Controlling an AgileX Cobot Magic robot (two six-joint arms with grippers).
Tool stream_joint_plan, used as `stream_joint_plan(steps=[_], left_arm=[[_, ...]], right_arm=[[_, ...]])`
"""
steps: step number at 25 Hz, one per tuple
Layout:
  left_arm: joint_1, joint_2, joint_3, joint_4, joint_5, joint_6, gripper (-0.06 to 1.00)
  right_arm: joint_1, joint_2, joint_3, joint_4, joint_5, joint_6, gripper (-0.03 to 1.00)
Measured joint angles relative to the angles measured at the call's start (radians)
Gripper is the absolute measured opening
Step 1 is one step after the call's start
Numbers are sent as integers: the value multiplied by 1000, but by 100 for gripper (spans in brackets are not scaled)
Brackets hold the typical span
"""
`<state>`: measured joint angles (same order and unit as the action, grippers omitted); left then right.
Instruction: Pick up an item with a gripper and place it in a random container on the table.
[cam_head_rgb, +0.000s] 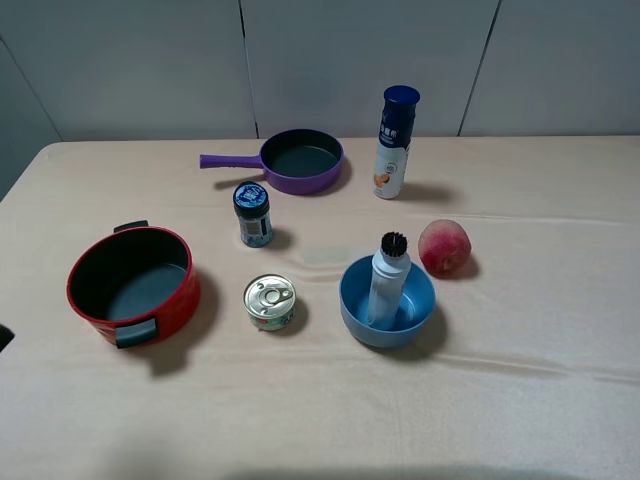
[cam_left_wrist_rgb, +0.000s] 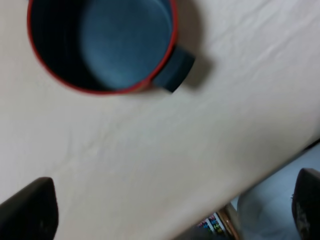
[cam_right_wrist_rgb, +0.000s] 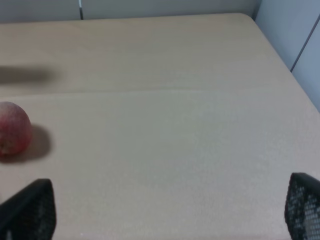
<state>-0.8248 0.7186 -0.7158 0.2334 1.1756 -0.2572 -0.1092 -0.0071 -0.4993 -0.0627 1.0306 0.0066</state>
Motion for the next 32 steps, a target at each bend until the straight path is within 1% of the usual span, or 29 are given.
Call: stream_joint_plan(steps=[3,6,8,12,16,19,21,25,28,32], left_arm=[[59,-98,83,1,-8,-3,94],[114,-190,171,1,-80,-1,94],[140,-246,205,-4,-95,6,94],[189,-326,213,-17,-102,34,94],[274,-404,216,-53,-110,82,94],[369,-456,218,-99,-118,140,94],[453,-485,219,-128,-118,183,94],[597,-540,219,-188,-120,257,94],[689,-600,219,-219,-121,310,94],[760,-700,220,-233,-120,355,94]], right_arm=[[0,0,0,0,0,0,69],[0,0,0,0,0,0,69],[0,0,0,0,0,0,69],[0,0,0,0,0,0,69],[0,0,0,0,0,0,69],[0,0,0,0,0,0,69],[0,0,0,0,0,0,69],[0,0,0,0,0,0,69],[0,0,0,0,0,0,69],[0,0,0,0,0,0,69]])
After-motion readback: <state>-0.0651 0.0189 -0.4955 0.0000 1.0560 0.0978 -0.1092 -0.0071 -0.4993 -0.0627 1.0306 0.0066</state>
